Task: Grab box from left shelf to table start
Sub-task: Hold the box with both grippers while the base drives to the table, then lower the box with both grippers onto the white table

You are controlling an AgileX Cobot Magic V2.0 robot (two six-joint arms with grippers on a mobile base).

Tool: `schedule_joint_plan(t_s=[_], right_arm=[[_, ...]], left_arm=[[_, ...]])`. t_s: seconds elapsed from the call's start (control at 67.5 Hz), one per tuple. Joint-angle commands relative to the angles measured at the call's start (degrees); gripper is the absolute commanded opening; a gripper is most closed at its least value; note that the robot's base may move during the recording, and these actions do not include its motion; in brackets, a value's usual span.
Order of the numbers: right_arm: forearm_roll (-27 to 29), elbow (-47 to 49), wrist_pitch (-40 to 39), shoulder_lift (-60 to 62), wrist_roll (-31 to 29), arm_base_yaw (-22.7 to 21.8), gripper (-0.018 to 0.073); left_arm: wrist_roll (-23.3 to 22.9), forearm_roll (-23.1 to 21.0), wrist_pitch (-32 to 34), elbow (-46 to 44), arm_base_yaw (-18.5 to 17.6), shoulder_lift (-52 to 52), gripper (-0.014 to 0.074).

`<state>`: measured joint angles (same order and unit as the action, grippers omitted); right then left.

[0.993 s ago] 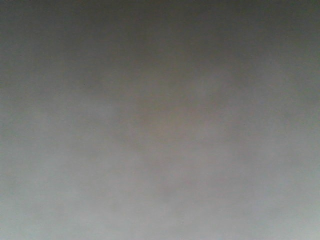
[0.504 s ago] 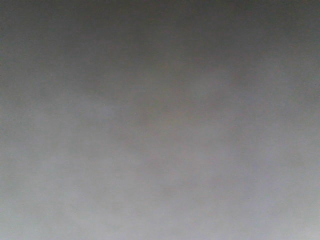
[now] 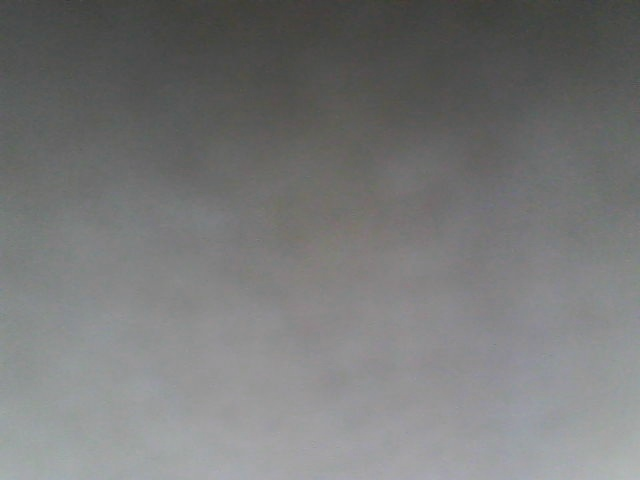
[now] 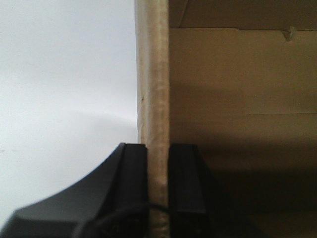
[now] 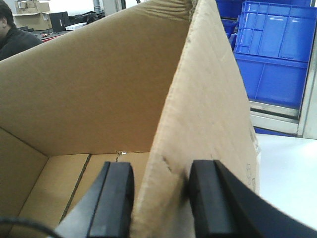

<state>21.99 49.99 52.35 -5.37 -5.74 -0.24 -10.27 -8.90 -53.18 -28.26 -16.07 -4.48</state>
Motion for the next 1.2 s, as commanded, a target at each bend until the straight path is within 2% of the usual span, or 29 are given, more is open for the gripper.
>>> schedule_joint_plan(t_s=[0.0,0.652,0.771,0.949,1.038,1.186], right_arm=[[1.8,1.7,-3.3,-0.7,0.2,0.1,0.0058],[1.8,1.7,-3.2,-0.7,0.2,0.1,0.0058],[1.8,1.7,-3.4,-0.8,0.2,0.1,0.0058],[1.8,1.8,-3.3,-4.8,0.2,0.1,0.0058],[1.8,1.9,-2.9,-8.2,0.2,0.1,0.0058],[1.8,3.1,-0.6,-15.4,0.2,0.1,0.0058]], left_arm=[[0.3,0.8,-0.5,-1.0,-0.2,-0.9,-0.0092],[0.3,0.4,-0.5,-1.0,-0.2,-0.9,-0.0092],[0.8,0.8,1.6,-1.8,-0.2,-0.9,-0.0092],[1.0,3.4,2.9,-9.1,-0.2,-3.2,-0.0092],[1.0,5.4,1.9,-13.5,-0.2,-6.9,-0.0092],[1.0,5.8,1.4,-21.3,-0.2,-15.0,-0.0092]])
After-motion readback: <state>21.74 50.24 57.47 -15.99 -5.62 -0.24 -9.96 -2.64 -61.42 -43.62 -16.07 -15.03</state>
